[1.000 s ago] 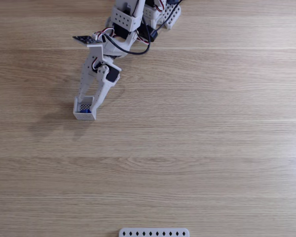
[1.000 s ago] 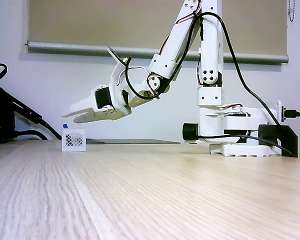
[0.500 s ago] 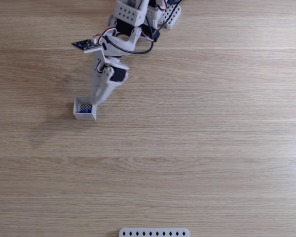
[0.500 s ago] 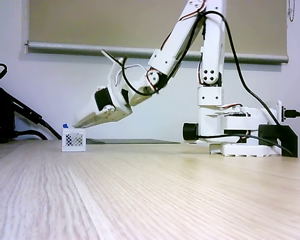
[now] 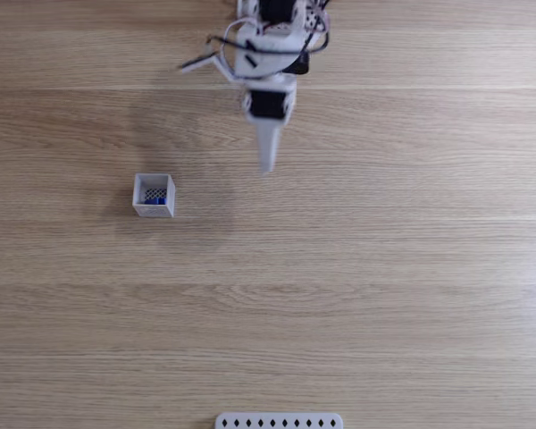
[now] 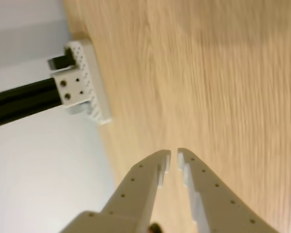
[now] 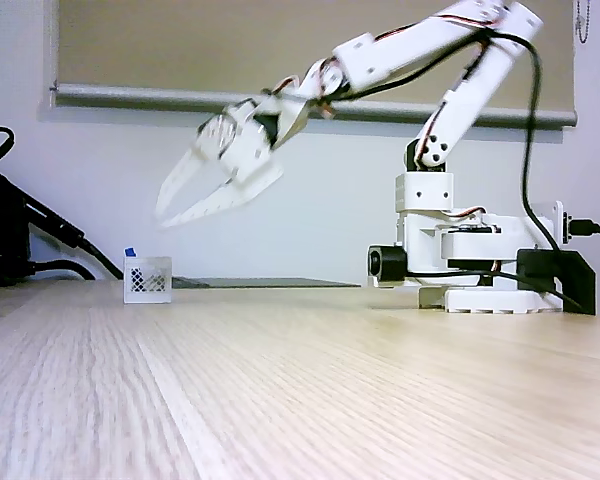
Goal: Grasp a peg and put it in the crate.
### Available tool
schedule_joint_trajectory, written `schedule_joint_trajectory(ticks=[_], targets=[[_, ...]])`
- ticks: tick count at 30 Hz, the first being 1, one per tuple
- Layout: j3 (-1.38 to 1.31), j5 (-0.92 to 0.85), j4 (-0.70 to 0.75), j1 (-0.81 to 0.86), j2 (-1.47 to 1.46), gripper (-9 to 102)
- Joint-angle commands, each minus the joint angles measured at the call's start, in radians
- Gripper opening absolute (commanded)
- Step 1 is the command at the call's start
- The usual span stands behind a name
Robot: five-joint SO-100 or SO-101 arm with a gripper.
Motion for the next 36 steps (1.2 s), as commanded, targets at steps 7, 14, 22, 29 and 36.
schedule_joint_trajectory(ticks=[7,14,22,29,36], targets=[[0.043,0.094,0.324,-0.109,0.446,0],[0.239,0.037,0.410,-0.107,0.663,0],[0.380,-0.015,0.419,-0.097,0.749,-1],[0.407,-0.017,0.466,-0.103,0.873,-1],[0.407,-0.017,0.480,-0.098,0.877,-1]])
